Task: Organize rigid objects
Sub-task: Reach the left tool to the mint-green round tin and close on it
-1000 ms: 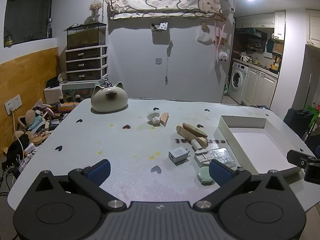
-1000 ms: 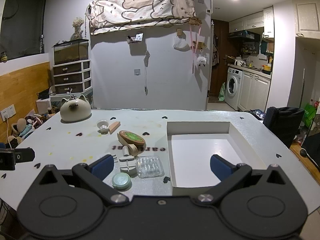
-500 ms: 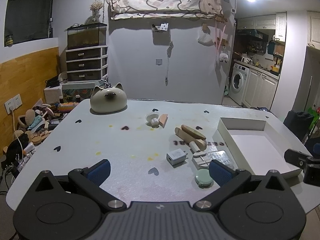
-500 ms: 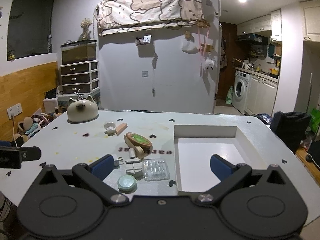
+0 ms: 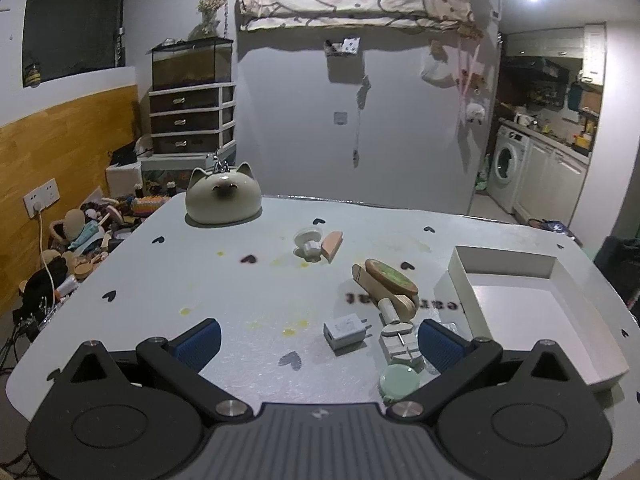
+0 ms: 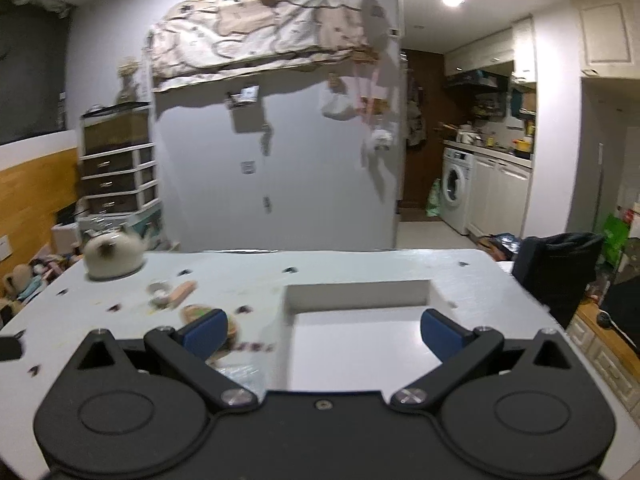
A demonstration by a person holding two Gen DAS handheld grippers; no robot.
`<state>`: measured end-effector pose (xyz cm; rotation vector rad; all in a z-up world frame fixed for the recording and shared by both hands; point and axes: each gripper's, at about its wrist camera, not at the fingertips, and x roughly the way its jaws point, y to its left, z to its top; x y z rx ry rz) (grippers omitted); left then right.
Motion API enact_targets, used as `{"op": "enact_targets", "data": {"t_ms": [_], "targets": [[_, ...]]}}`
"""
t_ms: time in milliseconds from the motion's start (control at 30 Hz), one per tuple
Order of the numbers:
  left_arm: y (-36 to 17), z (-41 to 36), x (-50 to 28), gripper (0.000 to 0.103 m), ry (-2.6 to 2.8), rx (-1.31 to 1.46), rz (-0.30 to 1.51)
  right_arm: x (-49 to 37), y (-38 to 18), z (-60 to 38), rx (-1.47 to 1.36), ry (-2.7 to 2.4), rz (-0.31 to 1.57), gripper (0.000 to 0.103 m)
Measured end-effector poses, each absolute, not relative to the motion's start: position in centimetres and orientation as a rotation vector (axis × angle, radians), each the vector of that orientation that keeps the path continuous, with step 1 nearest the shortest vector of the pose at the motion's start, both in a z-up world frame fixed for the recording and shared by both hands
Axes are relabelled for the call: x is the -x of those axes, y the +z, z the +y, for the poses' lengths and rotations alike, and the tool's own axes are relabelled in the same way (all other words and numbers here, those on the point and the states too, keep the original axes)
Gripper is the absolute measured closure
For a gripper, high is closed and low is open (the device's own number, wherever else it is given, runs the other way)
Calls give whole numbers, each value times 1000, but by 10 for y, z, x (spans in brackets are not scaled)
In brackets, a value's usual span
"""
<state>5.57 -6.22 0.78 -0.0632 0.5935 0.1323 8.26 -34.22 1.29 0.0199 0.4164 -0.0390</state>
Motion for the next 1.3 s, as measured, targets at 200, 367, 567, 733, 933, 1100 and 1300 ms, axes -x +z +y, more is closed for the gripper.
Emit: {"op": "enact_targets", "data": {"t_ms": [200,367,567,733,933,1100,1300], "targets": [[-7,-91,-87,0,172,65,639,-124,10,-402,4,-104,457,0],[-29,-117,-111,0,184,57,695,-148,-3,-453,-6,-142,475,0],[-56,-143,-133,0,184,50,742,-167,-24,-502,4,-152,524,0],[-82,-155,-150,0,210,59,809,-177,-48,-530,-41,-109,594,0],[-108,-163,-156,0,230,76,886,-191,-82,-549,-111,15,738,37],[-122,-163,-157,0,234,101,928,-203,-108,-549,-118,63,855,63],[-134,-159,-163,0,233,113,966,-214,-132,-544,-99,4,926,93]]}}
